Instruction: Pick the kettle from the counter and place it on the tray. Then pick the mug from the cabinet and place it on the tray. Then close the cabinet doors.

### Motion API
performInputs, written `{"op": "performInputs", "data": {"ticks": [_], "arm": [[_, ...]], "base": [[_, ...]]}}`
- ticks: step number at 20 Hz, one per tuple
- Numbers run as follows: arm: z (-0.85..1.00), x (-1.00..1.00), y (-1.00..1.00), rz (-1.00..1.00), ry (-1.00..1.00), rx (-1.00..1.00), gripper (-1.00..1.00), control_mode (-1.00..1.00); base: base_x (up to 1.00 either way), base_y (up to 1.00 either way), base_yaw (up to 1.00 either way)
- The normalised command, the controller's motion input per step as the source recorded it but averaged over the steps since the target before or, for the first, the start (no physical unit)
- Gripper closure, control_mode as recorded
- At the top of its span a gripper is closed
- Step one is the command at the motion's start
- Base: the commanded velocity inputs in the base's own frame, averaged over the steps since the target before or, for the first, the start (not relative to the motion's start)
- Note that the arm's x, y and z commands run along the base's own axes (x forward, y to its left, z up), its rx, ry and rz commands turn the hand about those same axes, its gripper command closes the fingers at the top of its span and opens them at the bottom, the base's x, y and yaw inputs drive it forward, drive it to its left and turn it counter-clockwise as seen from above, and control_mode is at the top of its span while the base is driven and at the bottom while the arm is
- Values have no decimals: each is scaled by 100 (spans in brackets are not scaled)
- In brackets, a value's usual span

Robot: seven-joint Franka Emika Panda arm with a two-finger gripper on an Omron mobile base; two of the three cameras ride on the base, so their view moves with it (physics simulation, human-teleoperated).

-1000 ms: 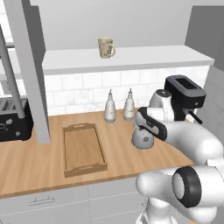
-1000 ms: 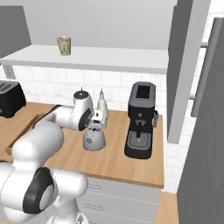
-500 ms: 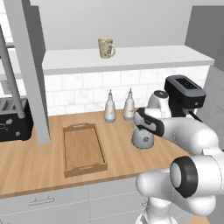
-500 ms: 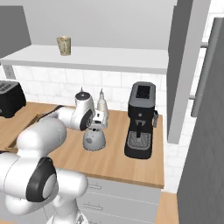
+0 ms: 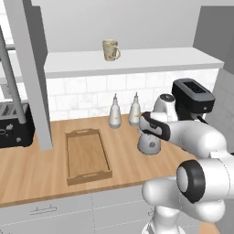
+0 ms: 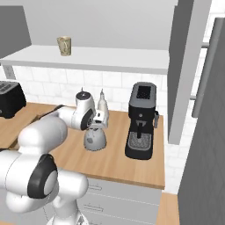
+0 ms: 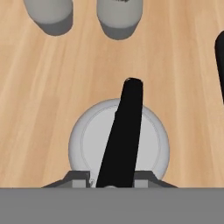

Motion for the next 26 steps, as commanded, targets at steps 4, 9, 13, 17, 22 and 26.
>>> {"op": "performInputs", "data": {"ticks": [4, 9, 13, 17, 22, 26], "arm": [[27, -16, 5, 2, -1, 0, 100, -100], [95, -93, 67, 15, -7, 2, 100, -100], [42, -50, 100, 35, 0, 1, 100, -100], [11, -4, 100, 49, 0, 0, 100, -100], [12, 36, 100, 43, -1, 0, 100, -100], [8, 66, 100, 28, -1, -3, 100, -100]], "base": [[0, 0, 0], [0, 0, 0], [0, 0, 0], [0, 0, 0], [0, 0, 0], [0, 0, 0]]}}
